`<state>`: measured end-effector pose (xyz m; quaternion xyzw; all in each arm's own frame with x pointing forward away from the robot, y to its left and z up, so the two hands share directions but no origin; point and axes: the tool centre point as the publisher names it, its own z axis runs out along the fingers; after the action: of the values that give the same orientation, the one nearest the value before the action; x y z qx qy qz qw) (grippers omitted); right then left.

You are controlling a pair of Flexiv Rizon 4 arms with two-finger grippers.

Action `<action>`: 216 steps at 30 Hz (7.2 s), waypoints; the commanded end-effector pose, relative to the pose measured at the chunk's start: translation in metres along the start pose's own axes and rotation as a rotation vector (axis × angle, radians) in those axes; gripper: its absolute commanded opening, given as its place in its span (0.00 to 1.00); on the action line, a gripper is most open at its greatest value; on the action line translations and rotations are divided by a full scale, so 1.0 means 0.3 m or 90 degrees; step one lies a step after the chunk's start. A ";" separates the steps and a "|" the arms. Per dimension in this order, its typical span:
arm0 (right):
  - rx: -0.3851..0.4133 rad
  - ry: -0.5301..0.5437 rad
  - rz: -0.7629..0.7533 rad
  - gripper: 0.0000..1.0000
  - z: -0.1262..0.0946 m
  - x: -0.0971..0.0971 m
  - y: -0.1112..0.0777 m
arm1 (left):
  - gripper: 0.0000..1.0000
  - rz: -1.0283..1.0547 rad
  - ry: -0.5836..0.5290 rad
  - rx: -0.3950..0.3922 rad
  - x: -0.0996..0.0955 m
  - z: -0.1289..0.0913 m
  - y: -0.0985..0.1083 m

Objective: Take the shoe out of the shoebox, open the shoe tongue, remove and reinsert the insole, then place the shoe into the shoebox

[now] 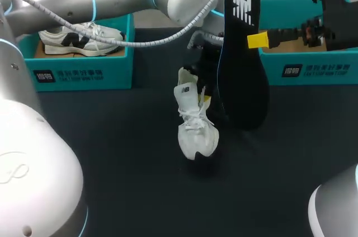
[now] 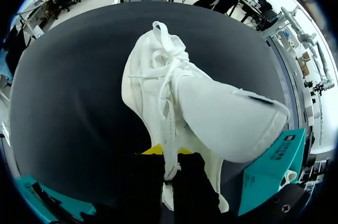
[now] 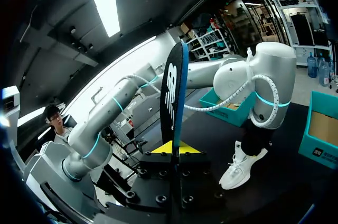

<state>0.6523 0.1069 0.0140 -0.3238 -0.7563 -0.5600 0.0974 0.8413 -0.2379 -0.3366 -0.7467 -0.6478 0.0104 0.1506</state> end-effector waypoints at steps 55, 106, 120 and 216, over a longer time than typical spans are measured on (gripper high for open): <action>0.003 0.000 0.001 0.00 0.009 -0.003 0.009 | 1.00 0.048 -0.194 -0.155 -0.020 -0.247 -0.035; 0.063 0.035 0.191 0.00 -0.087 -0.244 0.251 | 1.00 0.047 -0.685 -0.186 0.108 -0.515 -0.100; 0.038 0.051 0.293 0.00 -0.042 -0.389 0.279 | 1.00 0.109 -0.843 -0.301 0.127 -0.636 -0.154; 0.007 0.067 0.431 1.00 0.249 -0.491 0.157 | 0.00 0.160 -1.137 -0.333 0.205 -0.848 -0.223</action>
<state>0.8275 0.1419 -0.0441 -0.5218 -0.6158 -0.4921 0.3261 0.8339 -0.2232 -0.0701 -0.5292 -0.4159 0.4481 -0.5884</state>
